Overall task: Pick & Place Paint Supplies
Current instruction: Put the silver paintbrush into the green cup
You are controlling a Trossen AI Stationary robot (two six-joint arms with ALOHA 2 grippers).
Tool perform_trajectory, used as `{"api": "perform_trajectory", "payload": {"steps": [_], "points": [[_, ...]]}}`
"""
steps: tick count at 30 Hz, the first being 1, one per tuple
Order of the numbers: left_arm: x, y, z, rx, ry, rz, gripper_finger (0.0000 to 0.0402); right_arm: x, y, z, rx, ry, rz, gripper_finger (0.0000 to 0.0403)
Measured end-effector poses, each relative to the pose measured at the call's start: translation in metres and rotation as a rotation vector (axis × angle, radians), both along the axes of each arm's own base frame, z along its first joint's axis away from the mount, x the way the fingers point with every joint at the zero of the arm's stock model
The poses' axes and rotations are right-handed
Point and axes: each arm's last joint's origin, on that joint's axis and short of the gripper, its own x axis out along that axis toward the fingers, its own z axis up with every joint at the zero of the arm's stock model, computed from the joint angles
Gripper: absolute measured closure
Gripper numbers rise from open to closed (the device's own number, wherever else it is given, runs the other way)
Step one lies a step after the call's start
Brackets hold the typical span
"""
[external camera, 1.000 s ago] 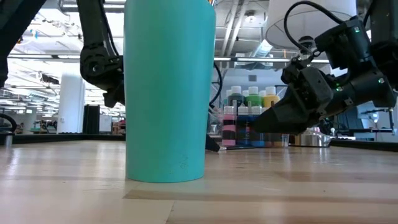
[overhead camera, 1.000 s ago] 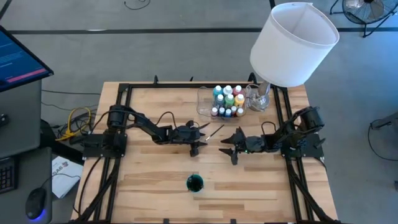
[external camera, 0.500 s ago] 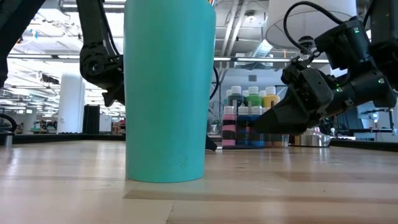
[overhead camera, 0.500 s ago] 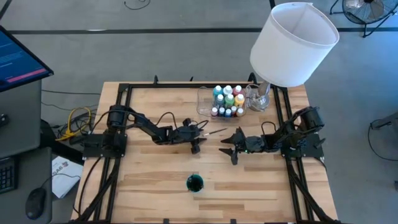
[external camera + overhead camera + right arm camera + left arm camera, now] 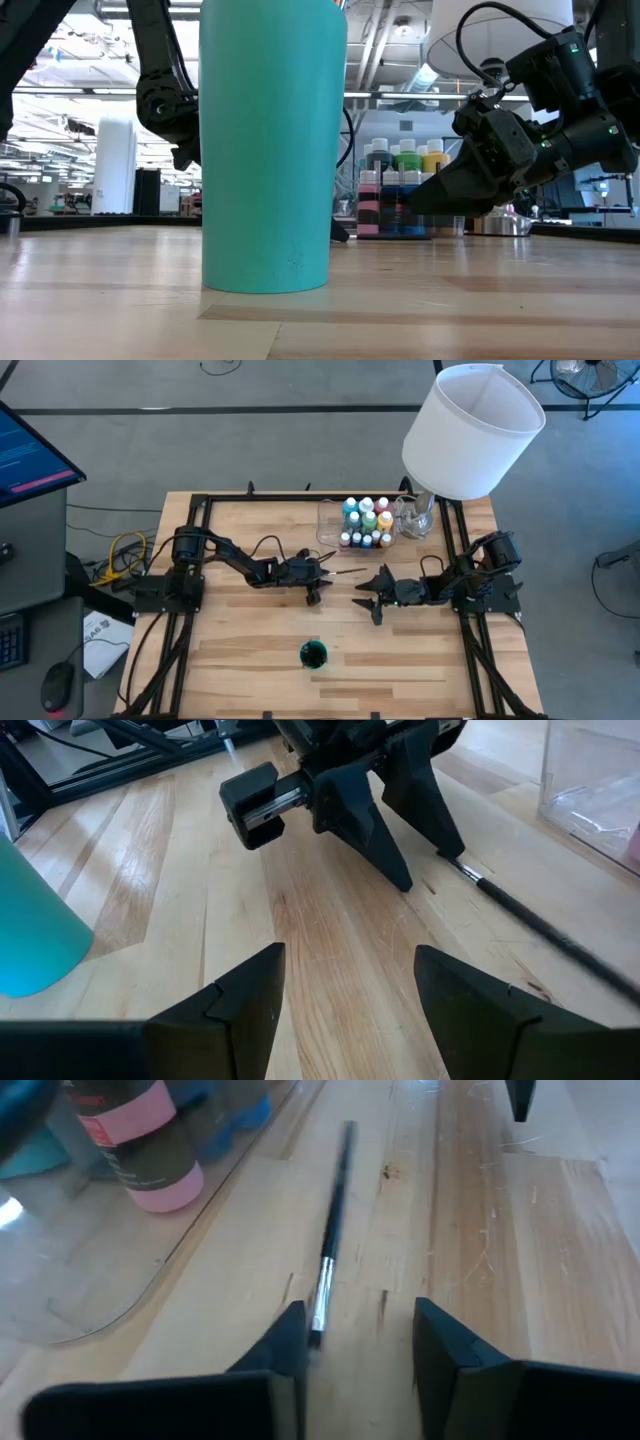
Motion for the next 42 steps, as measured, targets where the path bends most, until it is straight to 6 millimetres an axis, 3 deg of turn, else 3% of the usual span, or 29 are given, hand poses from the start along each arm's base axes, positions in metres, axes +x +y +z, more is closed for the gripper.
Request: {"api": "perform_trajectory", "payload": {"steps": [7, 36, 42], "points": [[-0.002, 0.002, -0.003, -0.014, 0.031, 0.002, 0.0395, 0.0, 0.0, 0.0, 0.0, -0.003, 0.0, 0.0187], [-0.005, 0.005, -0.004, -0.022, 0.07, 0.014, 0.0401, 0.0, 0.0, 0.0, 0.007, -0.004, -0.002, 0.0187], [-0.005, 0.002, -0.004, -0.022, 0.069, 0.008, 0.0401, 0.012, -0.001, 0.007, 0.0, -0.041, -0.012, 0.0187]]}}
